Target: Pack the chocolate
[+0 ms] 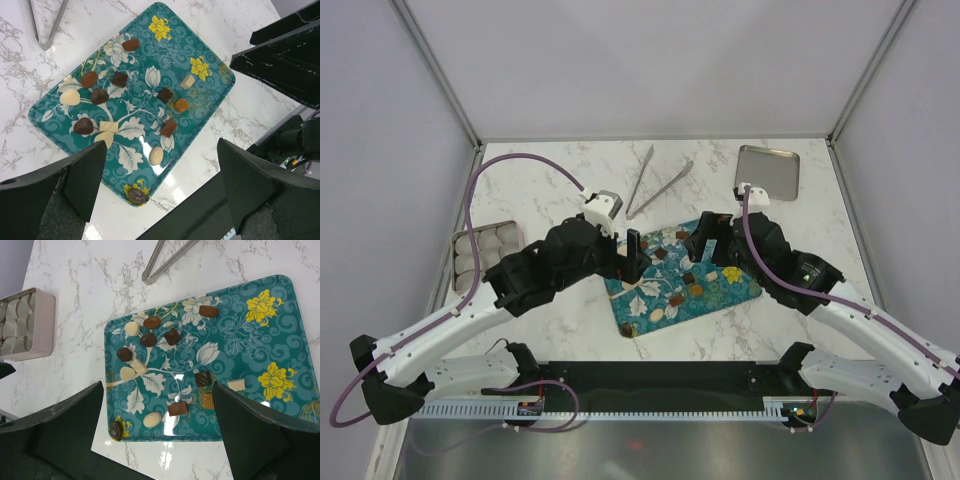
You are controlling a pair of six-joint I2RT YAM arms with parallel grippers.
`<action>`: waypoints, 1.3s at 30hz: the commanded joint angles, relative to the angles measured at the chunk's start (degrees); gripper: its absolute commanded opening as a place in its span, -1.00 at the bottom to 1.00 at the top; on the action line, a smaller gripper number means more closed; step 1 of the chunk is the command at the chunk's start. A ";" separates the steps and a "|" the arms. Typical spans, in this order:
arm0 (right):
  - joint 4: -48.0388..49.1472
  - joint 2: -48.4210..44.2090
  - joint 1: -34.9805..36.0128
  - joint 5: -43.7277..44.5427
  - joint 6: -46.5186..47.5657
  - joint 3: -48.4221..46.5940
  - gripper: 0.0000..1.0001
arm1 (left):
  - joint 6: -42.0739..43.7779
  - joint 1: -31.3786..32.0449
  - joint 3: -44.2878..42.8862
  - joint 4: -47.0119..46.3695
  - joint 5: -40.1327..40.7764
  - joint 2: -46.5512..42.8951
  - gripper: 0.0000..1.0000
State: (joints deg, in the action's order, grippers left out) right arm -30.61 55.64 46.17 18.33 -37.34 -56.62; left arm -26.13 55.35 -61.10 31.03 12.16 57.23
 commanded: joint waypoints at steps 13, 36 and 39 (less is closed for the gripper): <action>3.45 -12.04 0.23 2.76 4.38 4.67 0.96 | 12.50 -4.01 -13.93 -1.85 7.09 10.24 0.99; 4.15 -19.16 0.15 3.12 11.06 7.67 0.95 | 28.41 -26.26 -36.98 -4.22 -17.53 57.28 0.83; 4.07 -19.08 0.15 3.38 11.06 7.84 0.95 | 29.29 -26.70 -40.14 -4.31 -17.96 61.58 0.81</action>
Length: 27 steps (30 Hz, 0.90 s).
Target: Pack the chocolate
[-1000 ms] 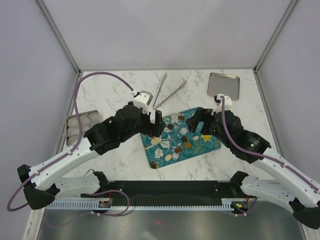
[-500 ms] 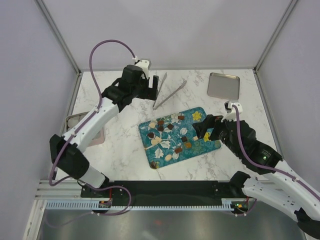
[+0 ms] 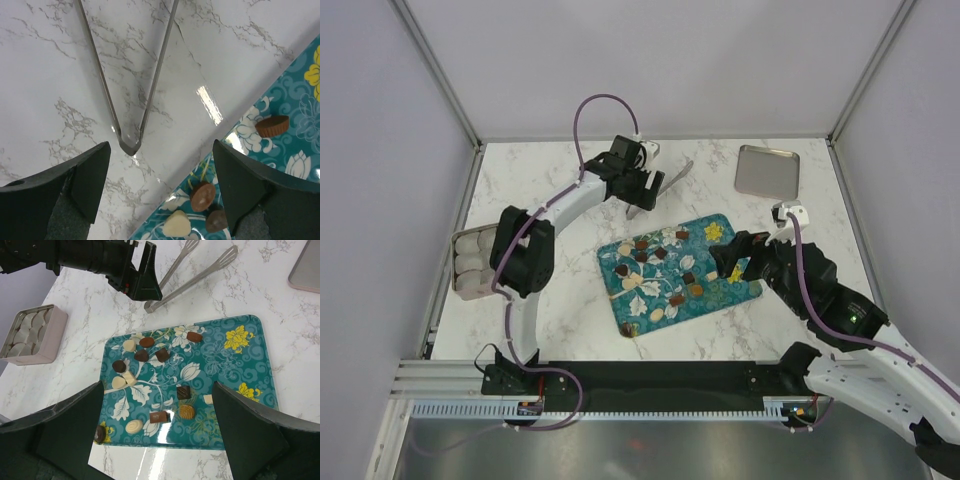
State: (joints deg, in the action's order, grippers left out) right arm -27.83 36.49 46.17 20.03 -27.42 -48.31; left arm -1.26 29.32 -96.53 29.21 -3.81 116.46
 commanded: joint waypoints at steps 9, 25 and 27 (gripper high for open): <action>1.29 -1.16 0.15 4.66 2.02 1.12 0.95 | 7.05 -3.30 -11.75 -2.49 -3.92 10.79 0.80; 2.34 1.21 0.15 8.00 3.95 1.64 0.96 | 9.08 -4.10 -18.34 -1.96 -4.28 20.20 0.72; 2.61 1.30 0.06 8.18 3.95 1.99 0.95 | 8.99 -4.10 -18.43 -1.88 -3.75 20.91 0.72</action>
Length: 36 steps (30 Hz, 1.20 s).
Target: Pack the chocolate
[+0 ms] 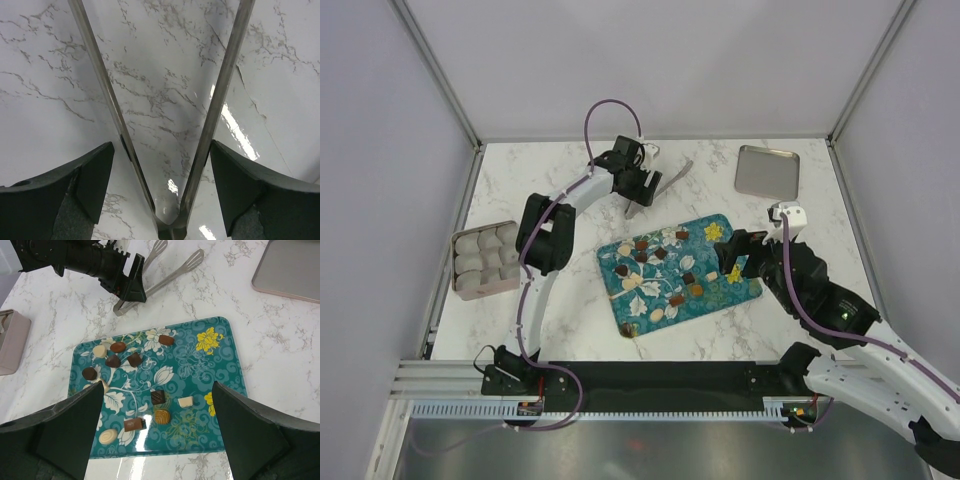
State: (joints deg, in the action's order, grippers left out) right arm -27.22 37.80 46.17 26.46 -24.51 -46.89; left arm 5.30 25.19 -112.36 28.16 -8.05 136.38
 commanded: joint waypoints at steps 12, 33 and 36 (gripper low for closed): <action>2.79 0.61 0.15 2.02 0.70 0.93 0.95 | 1.73 0.12 -1.91 -1.00 2.60 1.26 0.49; 0.86 -1.15 0.15 -0.18 -3.61 0.49 0.93 | -7.76 0.21 10.49 3.65 5.15 -21.76 0.12; 0.50 -1.07 0.15 -0.09 -3.53 0.31 0.92 | -8.64 0.21 11.71 5.93 5.15 -24.92 0.09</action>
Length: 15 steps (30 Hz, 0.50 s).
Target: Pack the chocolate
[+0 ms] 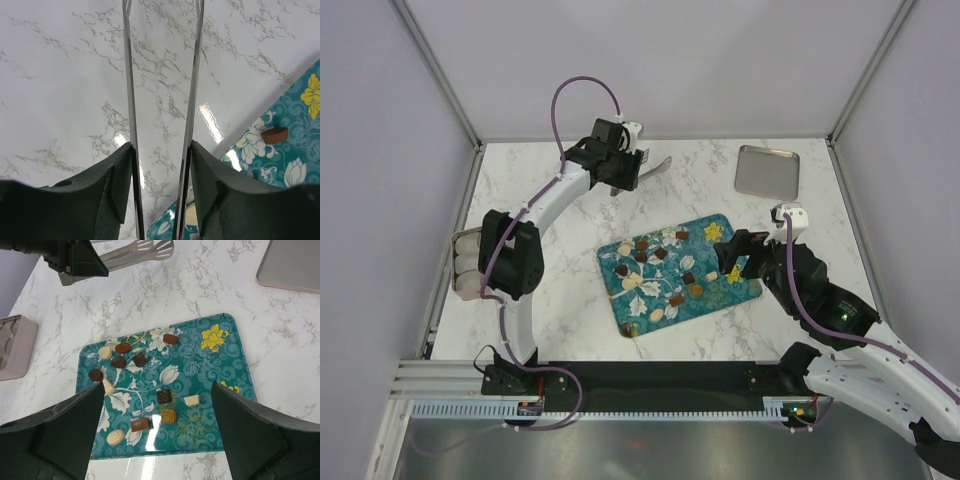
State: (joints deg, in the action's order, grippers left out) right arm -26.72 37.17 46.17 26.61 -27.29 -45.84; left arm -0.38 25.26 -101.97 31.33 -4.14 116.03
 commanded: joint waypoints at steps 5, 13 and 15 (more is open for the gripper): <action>-0.17 0.62 0.15 -0.42 -0.57 -1.53 0.92 | -3.92 0.23 1.69 6.54 0.10 -8.35 0.06; -1.84 2.03 0.15 0.37 1.53 -4.60 0.92 | -4.01 4.09 5.72 12.96 0.62 -17.49 -0.01; -2.37 2.12 0.15 1.07 1.89 -5.30 0.92 | -4.10 6.80 8.44 14.19 2.11 -21.17 -0.01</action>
State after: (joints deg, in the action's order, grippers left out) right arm -28.51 39.42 46.17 26.46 -26.72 -47.88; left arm -2.87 28.67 -95.48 42.41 -3.18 102.30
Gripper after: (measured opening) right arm 0.960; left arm 0.502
